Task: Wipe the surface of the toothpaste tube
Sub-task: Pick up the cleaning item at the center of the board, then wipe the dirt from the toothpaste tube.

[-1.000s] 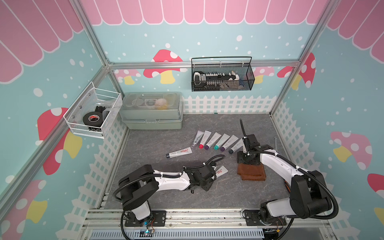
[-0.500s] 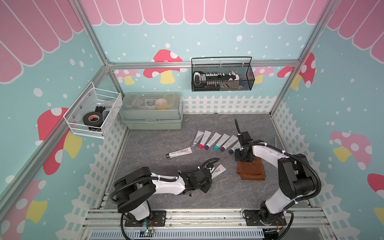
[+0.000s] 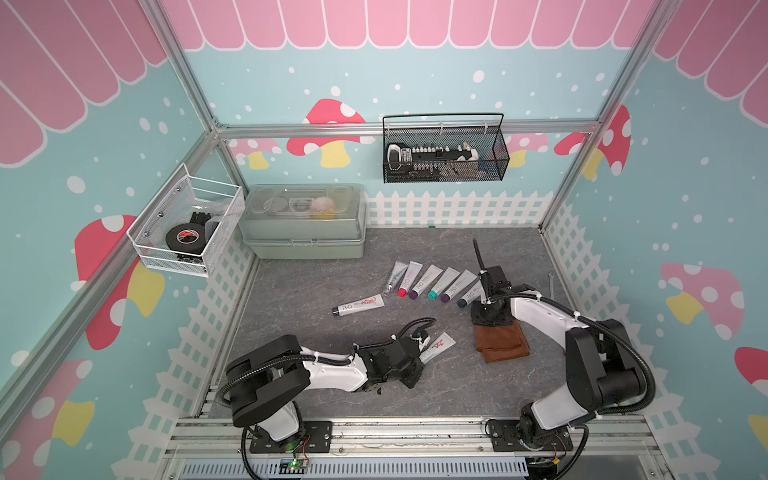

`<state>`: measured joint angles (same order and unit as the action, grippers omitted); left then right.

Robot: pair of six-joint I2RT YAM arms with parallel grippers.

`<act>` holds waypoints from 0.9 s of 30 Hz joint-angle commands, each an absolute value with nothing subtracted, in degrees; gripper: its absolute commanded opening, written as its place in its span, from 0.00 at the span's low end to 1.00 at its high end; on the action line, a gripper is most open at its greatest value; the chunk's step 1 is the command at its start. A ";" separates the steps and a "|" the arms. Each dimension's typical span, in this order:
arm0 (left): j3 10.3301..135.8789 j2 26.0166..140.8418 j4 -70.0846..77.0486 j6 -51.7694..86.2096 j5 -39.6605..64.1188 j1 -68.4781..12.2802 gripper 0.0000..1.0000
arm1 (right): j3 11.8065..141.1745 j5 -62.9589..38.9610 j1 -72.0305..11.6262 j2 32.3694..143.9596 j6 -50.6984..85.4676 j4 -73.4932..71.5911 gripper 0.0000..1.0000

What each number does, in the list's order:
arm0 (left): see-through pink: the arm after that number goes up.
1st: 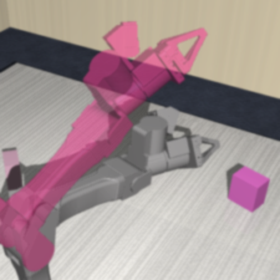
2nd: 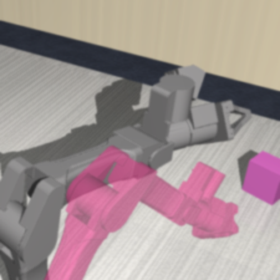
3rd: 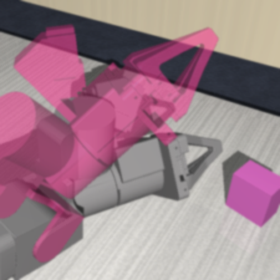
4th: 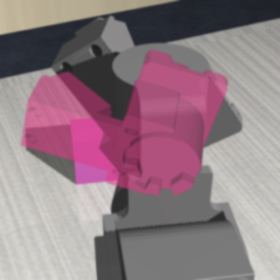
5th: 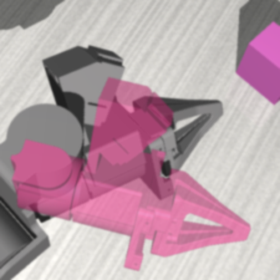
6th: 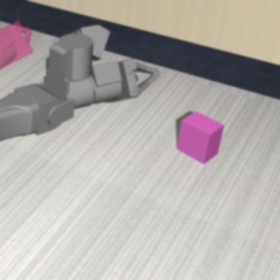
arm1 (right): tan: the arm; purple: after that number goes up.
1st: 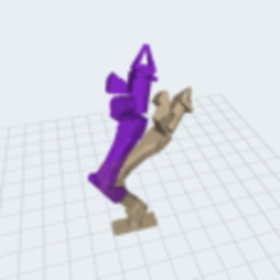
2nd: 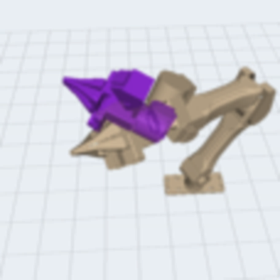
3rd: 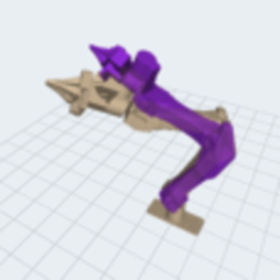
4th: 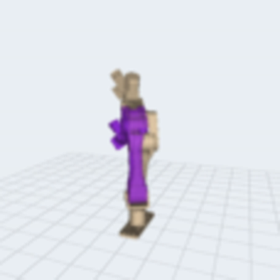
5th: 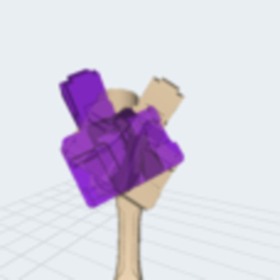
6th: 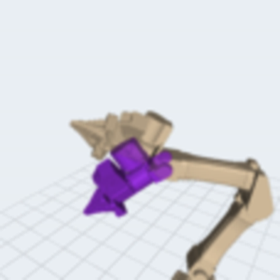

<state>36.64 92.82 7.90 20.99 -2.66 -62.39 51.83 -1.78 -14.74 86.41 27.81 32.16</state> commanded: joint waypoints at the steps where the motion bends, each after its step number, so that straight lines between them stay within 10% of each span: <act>1: 38.06 94.65 9.58 20.02 -0.15 -62.74 0.26 | 49.67 -12.06 -15.52 80.55 26.48 33.69 0.12; 15: 43.15 99.43 7.82 18.80 1.13 -62.80 0.26 | 45.97 -24.75 -26.29 85.36 27.89 28.24 0.13; 27: 40.48 97.86 9.47 19.44 -1.37 -62.81 0.25 | 48.91 6.00 -28.04 91.69 27.40 38.65 0.10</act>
